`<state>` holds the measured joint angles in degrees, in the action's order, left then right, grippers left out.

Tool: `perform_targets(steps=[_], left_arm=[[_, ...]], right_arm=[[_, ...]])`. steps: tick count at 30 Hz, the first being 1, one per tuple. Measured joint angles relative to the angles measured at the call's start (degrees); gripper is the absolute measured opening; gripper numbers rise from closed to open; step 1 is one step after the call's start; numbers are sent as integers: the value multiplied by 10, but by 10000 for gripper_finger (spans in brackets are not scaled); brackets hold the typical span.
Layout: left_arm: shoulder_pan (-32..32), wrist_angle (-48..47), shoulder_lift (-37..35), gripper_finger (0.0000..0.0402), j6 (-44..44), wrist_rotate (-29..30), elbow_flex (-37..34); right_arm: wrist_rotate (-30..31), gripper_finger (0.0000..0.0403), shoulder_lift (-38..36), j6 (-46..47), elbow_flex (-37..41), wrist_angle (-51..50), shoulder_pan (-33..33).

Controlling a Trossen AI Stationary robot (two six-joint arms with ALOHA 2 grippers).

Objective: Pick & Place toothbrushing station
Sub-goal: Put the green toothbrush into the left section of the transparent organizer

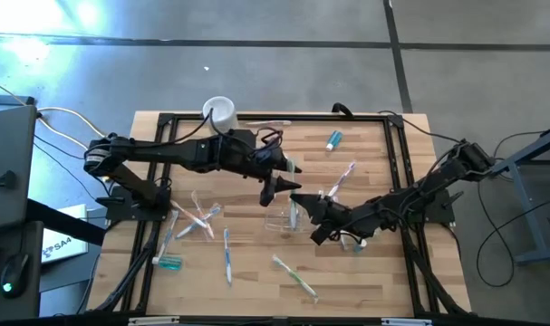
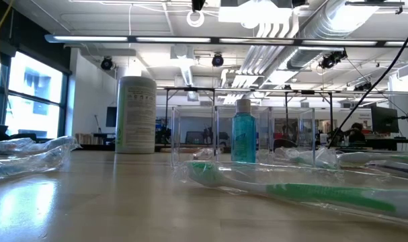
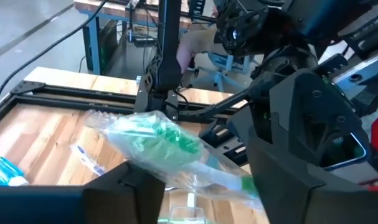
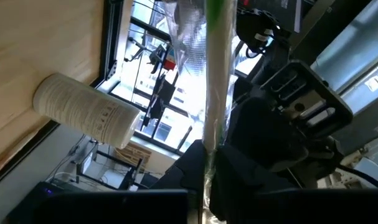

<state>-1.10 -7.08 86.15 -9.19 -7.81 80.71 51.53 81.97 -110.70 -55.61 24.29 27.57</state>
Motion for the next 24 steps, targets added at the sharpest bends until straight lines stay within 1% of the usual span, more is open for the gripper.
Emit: perform_targets(steps=[4,10,11,14,17,24], left_arm=[[0,2,0,137,10,-4,0],[0,8,-2,26,12,-8,1],[0,7,-2,15,11,-7,1],[0,3,0,13,13,-6,1],[1,0,1,7,17,-4,0],[1,-2,1,5,19,-4,0]], right_arm=[[0,23,0,-2,0,-4,0],[0,24,0,-5,0,-23,0],[0,24,1,-6,0,-30,0],[0,27,1,-7,0,-60,0],[0,41,1,4,0,-94,0],[4,73,0,89,-1,-111,0]])
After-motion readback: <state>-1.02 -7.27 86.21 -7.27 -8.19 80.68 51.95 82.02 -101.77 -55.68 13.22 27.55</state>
